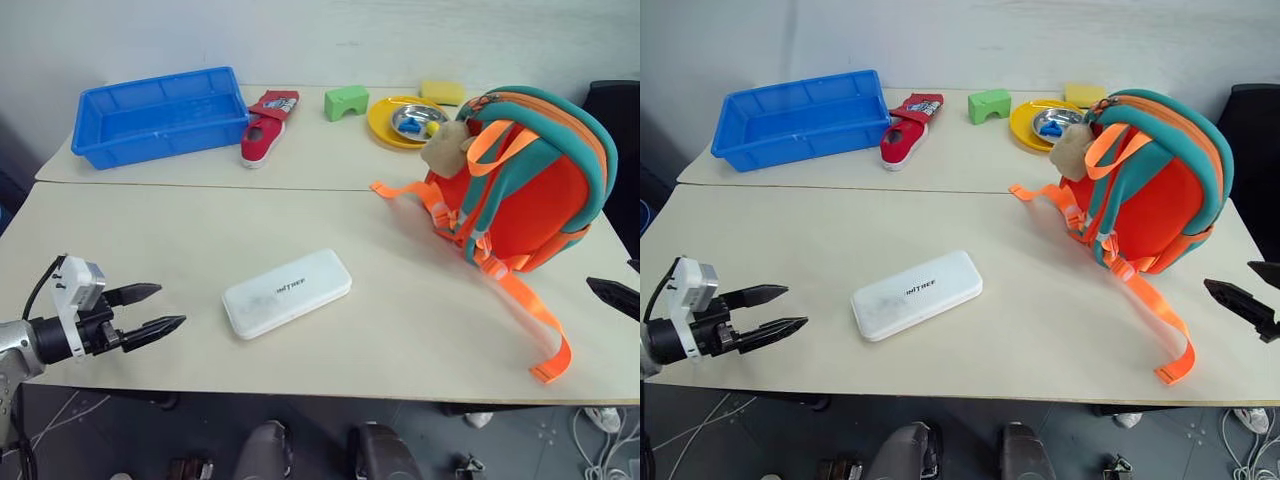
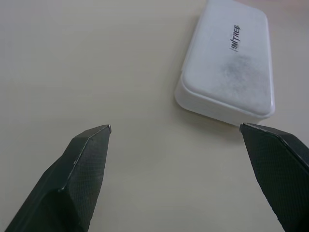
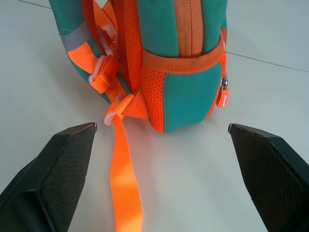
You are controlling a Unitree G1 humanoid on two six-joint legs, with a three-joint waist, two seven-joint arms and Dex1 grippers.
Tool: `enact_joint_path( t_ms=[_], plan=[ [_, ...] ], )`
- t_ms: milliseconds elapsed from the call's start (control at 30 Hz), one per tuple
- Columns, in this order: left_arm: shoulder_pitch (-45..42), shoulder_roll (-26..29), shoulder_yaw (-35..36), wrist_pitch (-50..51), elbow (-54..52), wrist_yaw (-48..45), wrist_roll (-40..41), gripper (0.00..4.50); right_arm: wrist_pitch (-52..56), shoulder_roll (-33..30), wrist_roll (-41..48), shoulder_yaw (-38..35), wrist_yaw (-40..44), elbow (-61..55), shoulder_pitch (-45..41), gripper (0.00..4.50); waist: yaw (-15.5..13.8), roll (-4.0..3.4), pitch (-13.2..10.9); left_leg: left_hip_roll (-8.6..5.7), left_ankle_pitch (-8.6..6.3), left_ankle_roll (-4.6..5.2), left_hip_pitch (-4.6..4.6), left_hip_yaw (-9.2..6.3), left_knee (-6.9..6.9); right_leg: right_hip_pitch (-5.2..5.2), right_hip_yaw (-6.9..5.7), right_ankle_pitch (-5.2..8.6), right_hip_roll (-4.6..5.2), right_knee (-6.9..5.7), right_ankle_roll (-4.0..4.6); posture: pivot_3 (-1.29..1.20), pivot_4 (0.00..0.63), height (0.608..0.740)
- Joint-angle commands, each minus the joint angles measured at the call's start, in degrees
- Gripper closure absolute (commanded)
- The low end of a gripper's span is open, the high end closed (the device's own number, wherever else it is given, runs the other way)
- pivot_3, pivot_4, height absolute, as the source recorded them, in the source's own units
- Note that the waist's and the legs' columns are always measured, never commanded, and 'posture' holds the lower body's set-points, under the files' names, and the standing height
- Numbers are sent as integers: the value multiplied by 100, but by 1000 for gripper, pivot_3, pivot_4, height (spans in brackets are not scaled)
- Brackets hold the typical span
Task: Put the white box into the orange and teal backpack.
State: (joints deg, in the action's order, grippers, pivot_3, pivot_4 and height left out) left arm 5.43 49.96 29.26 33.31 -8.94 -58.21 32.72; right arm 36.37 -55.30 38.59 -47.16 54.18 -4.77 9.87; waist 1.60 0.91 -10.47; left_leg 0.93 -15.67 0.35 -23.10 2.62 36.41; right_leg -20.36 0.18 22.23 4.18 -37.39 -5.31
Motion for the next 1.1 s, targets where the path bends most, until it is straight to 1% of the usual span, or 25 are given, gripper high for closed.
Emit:
enact_joint_path(
  t_ms=[33, 200, 367, 467, 567, 633, 667, 700, 767, 800, 833, 867, 933, 1033, 1067, 1100],
  plan=[
    [-12, 52, 156, 23, -109, 70, 87, 0, 155, 76, 190, -103, -47, -307, -6, 32, 0, 0, 0, -1, 1, 1, 0, 1, -3, -1, 0, 0, 0, 1, 0, 0, 150, 740],
    [-135, 67, 101, 168, -64, 251, 94, 0, 282, 155, 233, -156, -155, -481, -8, 32, 4, 0, 0, -3, 3, 4, 0, 3, -6, -1, 0, 0, 0, 0, -1, 0, 150, 740],
    [-174, 107, 19, 108, -33, 270, 17, 0, 326, 228, 224, -169, -251, -607, 16, 32, 2, 0, 0, -4, 6, 5, 2, 3, -5, -1, 0, 0, 0, -4, -1, 0, 150, 740],
    [-169, 160, -79, 89, -55, 242, -40, 0, 324, 248, 201, -149, -272, -831, 107, 32, 1, 0, 0, -4, 6, 4, 2, 3, -7, -1, 0, 0, 0, -4, -1, 0, 150, 740],
    [-134, 239, -362, -133, -135, 177, -295, 0, 434, 244, 367, 23, -221, -1348, 144, 32, 4, 0, 0, -4, 7, 4, 2, 3, -7, -1, 0, 0, -1, -4, -1, 0, 150, 740],
    [-130, 259, -548, -229, -189, 160, -419, 0, 454, 252, 442, 262, -206, -1697, 130, 406, 9, 1, 0, -4, 7, 3, 4, 3, -8, -1, 1, 0, -1, -5, -1, 0, 150, 740],
    [-118, 269, -642, -290, -214, 141, -479, 401, 463, 265, 483, 396, -210, -1839, 113, 602, 10, 1, 0, -3, 8, 1, 5, 3, -9, -1, 1, 0, -2, -5, -1, 0, 150, 740],
    [-113, 274, -742, -321, -253, 125, -523, 584, 472, 269, 520, 543, -226, -1959, 73, 892, 9, 1, 0, -3, 8, 1, 5, 3, -10, -1, 1, 0, -1, -5, -1, 0, 150, 740],
    [-138, 252, -1023, -407, -304, 172, -705, 1232, 460, 287, 524, 955, -323, -2259, -49, 1611, 3, 1, 0, -4, 9, 1, 4, 3, -11, -1, 1, 0, -1, -4, -1, 0, 150, 740],
    [-174, 216, -1187, -437, -312, 228, -810, 1538, 430, 306, 480, 1213, -397, -2380, -156, 1931, 5, 1, 0, -4, 9, 1, 4, 3, -10, -1, 1, 0, -1, -4, -1, 0, 150, 740],
    [-205, 179, -1376, -524, -320, 298, -966, 1872, 361, 361, 382, 1538, -503, -2484, -318, 2362, 5, 1, 0, -4, 9, 1, 4, 3, -9, -1, 1, 0, -1, -4, -1, 0, 150, 740],
    [-221, 143, -1515, -596, -337, 330, -1055, 2189, 312, 447, 308, 1843, -614, -2542, -491, 2666, 7, 3, 1, -4, 9, 1, 4, 3, -9, -2, 1, 0, -1, -5, -1, 0, 150, 740],
    [-312, 47, -1700, -661, -363, 426, -1137, 2722, 227, 620, 153, 2408, -777, -2569, -857, 3315, 7, 3, 1, -4, 11, -1, 4, 3, -9, -4, 1, 0, -1, -7, -1, 0, 150, 740],
    [-504, -134, -1902, -692, -309, 616, -1246, 3677, -12, 800, -236, 3179, -811, -2443, -1299, 4338, 3, 3, 1, -4, 13, -3, 2, 3, -7, -10, 1, 0, -1, -13, -1, 0, 150, 740],
    [-569, -177, -2004, -698, -294, 628, -1284, 4011, -107, 917, -421, 3453, -877, -2266, -1519, 4500, 2, 3, 1, -4, 14, -4, 0, 3, -7, -13, 1, 0, -1, -14, -1, 0, 150, 740],
    [-658, -226, -2125, -682, -270, 649, -1331, 4328, -266, 1074, -746, 3831, -989, -1985, -1811, 4500, 2, 4, 1, -5, 14, -4, 0, 3, -7, -13, 0, 0, -2, -15, -1, 0, 150, 740]
  ],
)
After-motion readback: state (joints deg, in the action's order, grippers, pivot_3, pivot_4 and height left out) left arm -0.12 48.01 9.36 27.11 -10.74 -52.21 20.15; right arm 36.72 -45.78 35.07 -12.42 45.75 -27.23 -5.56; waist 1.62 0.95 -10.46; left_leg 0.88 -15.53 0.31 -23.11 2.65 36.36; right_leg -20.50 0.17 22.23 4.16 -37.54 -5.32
